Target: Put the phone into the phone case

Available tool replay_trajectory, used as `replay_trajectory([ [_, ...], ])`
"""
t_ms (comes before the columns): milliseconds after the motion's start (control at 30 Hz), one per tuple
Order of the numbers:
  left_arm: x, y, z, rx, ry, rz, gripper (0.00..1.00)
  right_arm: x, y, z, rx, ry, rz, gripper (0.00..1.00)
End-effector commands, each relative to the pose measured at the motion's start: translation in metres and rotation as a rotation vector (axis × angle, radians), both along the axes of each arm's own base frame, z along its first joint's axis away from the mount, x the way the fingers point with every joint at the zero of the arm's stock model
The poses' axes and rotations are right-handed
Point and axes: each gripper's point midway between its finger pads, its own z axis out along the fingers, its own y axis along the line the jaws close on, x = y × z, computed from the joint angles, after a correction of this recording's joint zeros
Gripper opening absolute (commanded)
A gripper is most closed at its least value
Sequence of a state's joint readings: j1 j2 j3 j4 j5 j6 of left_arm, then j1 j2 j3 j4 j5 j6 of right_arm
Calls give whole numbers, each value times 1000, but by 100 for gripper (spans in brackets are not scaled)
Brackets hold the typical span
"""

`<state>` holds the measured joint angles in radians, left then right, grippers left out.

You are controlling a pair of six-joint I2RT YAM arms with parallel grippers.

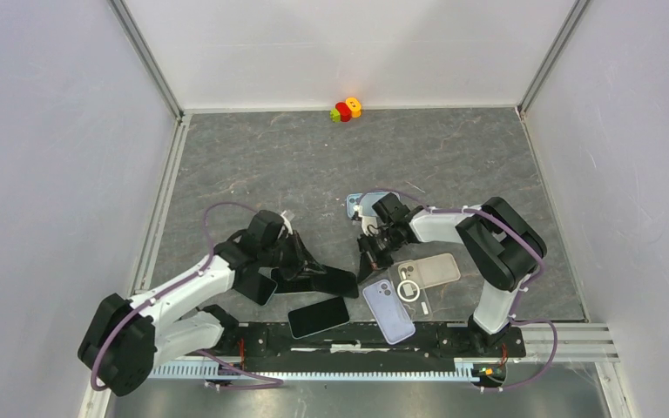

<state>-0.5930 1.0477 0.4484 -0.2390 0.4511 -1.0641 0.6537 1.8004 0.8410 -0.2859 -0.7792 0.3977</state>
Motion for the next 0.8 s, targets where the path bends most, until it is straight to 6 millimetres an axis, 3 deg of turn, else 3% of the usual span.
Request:
replay_trajectory([
  [0, 15, 5, 16, 102, -108, -49, 2, 34, 25, 31, 76, -133, -16, 3],
  [67, 25, 3, 33, 109, -164, -52, 2, 47, 30, 48, 93, -174, -24, 8],
  [200, 48, 2, 65, 131, -267, -41, 2, 82, 24, 84, 116, -246, -86, 31],
  [333, 76, -8, 107, 88, -393, -39, 2, 124, -6, 127, 183, -318, -224, 60],
  [467, 99, -20, 148, 5, -501, -65, 2, 147, -36, 165, 277, -360, -299, 82],
  [600, 117, -30, 185, -154, -545, -94, 2, 149, -54, 192, 359, -380, -313, 91],
  [767, 130, -41, 219, -370, -569, -129, 2, 141, -52, 214, 459, -381, -295, 93],
])
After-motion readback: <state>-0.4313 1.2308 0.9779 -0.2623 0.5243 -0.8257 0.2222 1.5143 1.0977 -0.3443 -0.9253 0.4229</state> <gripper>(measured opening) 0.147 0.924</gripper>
